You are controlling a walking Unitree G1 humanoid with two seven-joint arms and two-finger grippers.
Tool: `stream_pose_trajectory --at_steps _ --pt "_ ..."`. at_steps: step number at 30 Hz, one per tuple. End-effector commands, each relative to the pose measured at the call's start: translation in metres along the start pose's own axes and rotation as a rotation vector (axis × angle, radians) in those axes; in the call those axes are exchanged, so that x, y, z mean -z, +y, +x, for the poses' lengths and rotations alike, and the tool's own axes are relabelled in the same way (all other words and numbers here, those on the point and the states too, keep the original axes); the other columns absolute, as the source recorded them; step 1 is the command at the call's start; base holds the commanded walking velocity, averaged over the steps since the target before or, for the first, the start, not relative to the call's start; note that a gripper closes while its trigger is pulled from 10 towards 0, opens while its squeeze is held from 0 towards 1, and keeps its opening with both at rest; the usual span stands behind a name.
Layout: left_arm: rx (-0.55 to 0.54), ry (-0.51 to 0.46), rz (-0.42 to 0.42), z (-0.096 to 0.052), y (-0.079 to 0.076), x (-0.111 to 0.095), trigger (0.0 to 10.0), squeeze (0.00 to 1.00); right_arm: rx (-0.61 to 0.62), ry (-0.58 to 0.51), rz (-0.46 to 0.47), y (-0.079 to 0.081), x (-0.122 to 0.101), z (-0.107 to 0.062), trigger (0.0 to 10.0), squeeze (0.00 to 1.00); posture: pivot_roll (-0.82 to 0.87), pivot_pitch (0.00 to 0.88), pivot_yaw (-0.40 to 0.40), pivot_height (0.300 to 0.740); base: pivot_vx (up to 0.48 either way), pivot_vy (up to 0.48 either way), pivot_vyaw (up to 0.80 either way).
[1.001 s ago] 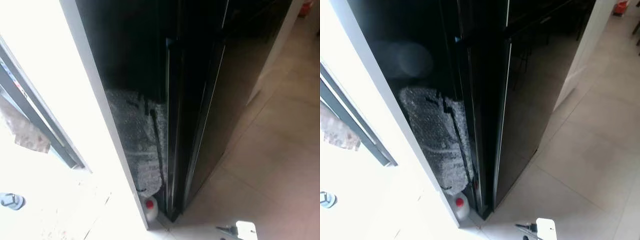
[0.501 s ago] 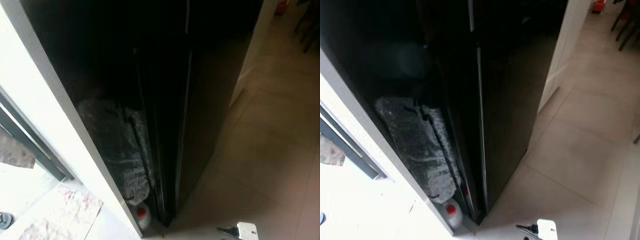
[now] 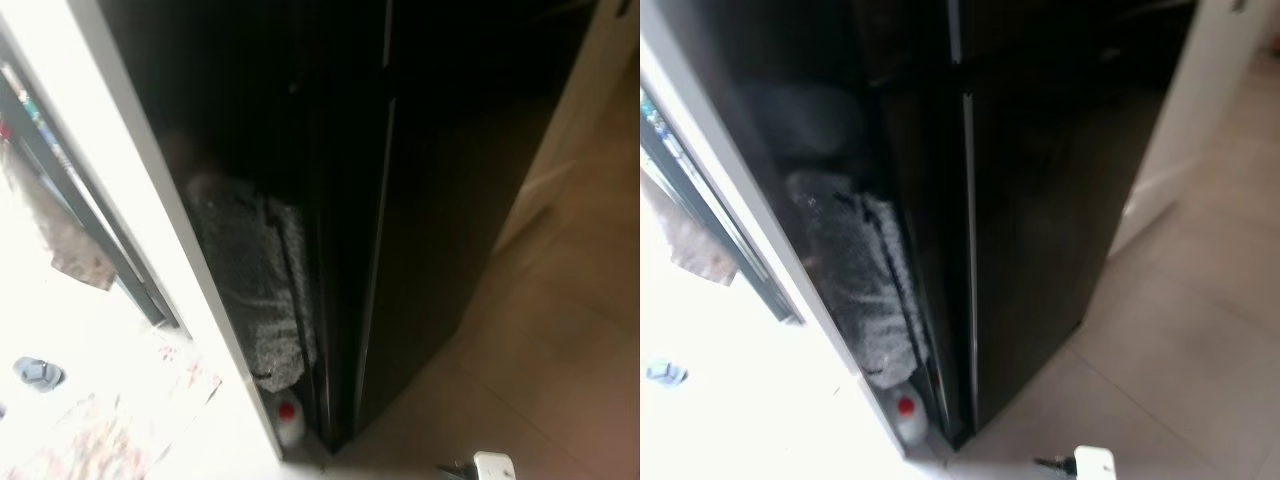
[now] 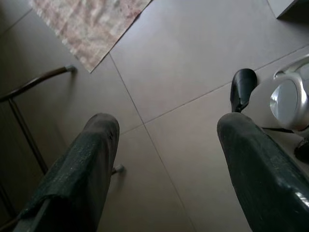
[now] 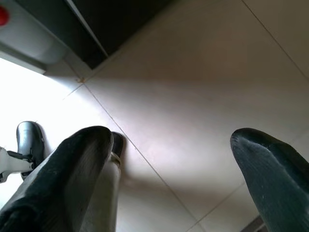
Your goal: Restocking fridge
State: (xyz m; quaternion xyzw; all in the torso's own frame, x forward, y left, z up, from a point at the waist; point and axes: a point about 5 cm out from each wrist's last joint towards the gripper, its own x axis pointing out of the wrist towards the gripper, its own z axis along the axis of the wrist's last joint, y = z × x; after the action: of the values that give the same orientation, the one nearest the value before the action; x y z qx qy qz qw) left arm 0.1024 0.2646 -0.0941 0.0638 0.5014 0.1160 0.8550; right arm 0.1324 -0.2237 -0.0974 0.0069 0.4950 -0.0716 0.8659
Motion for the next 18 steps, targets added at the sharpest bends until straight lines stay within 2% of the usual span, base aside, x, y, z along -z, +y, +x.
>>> stream_pose_trajectory --at_steps 1,8,14,15,18 --pt "-0.006 0.007 -0.012 0.001 0.005 -0.002 10.0 0.0 -0.013 0.004 -0.007 0.004 0.0 0.0 10.0 0.0 -0.03 0.036 0.03 0.74 0.0 0.0 0.8" --pt "0.0 0.001 -0.005 0.003 0.003 -0.009 10.0 0.0 -0.025 0.012 -0.015 0.007 0.002 0.0 10.0 0.0 -0.03 0.043 0.031 0.74 0.0 0.0 0.8" --pt "0.015 -0.017 -0.006 0.006 -0.017 -0.021 10.0 0.0 -0.029 0.02 -0.021 0.009 0.004 0.0 10.0 0.0 -0.03 0.047 0.029 0.74 0.0 0.0 0.8" --pt "0.023 -0.019 -0.004 0.007 -0.024 -0.023 10.0 0.0 -0.029 0.021 -0.021 0.008 0.005 0.0 10.0 0.0 -0.03 0.046 0.03 0.74 0.0 0.0 0.8" --pt "0.031 -0.019 0.0 0.007 -0.03 -0.024 10.0 0.0 -0.028 0.022 -0.018 0.008 0.005 0.0 10.0 0.0 -0.03 0.046 0.031 0.74 0.0 0.0 0.8"
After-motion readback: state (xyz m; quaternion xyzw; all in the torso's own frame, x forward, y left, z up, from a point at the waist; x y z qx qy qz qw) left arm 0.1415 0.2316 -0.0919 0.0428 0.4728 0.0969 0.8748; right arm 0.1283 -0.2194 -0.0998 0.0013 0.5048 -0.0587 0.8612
